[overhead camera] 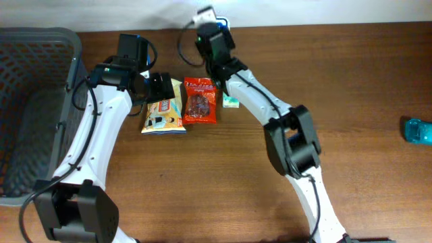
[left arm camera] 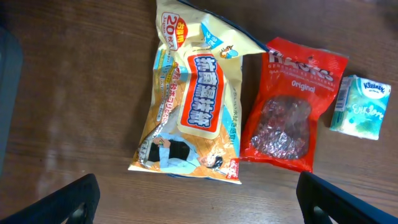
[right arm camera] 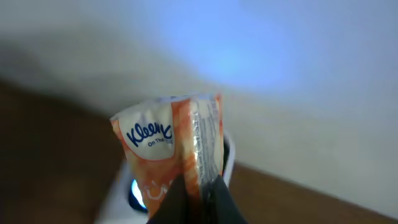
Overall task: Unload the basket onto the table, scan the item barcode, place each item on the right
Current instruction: 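Hold orange pack up to scanner with right gripper, then carry orange pack right and drop it beside bottle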
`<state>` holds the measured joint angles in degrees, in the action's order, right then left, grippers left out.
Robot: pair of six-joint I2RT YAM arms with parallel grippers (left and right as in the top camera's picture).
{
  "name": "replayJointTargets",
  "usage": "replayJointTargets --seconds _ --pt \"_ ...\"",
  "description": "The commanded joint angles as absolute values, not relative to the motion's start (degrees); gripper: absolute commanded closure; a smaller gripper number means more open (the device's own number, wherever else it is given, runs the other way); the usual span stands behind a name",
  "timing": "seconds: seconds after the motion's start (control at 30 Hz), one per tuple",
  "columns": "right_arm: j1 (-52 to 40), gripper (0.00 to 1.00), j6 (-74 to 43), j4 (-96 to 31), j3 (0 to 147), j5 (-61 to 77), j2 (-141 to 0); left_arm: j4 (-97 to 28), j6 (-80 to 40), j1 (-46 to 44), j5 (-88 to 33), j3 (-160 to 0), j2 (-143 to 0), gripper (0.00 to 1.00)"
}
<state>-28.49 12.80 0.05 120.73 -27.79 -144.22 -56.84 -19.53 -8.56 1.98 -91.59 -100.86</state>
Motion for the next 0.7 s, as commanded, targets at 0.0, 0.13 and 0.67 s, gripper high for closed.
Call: replayJointTargets --seconds 0.0,0.13,0.67 --pt "-27.1 0.96 17.5 0.5 121.0 -33.3 -145.5 -56.8 -20.1 -8.4 2.4 -91.5 -101.1 0.01" --pt "-26.5 0.96 17.0 1.1 121.0 -38.3 -144.6 -56.8 -20.1 -8.4 2.4 -91.5 -101.1 0.01" --pt "8.5 0.96 -19.9 -49.7 120.7 -37.7 -131.6 -56.8 -20.1 -8.4 2.4 -91.5 -101.1 0.01"
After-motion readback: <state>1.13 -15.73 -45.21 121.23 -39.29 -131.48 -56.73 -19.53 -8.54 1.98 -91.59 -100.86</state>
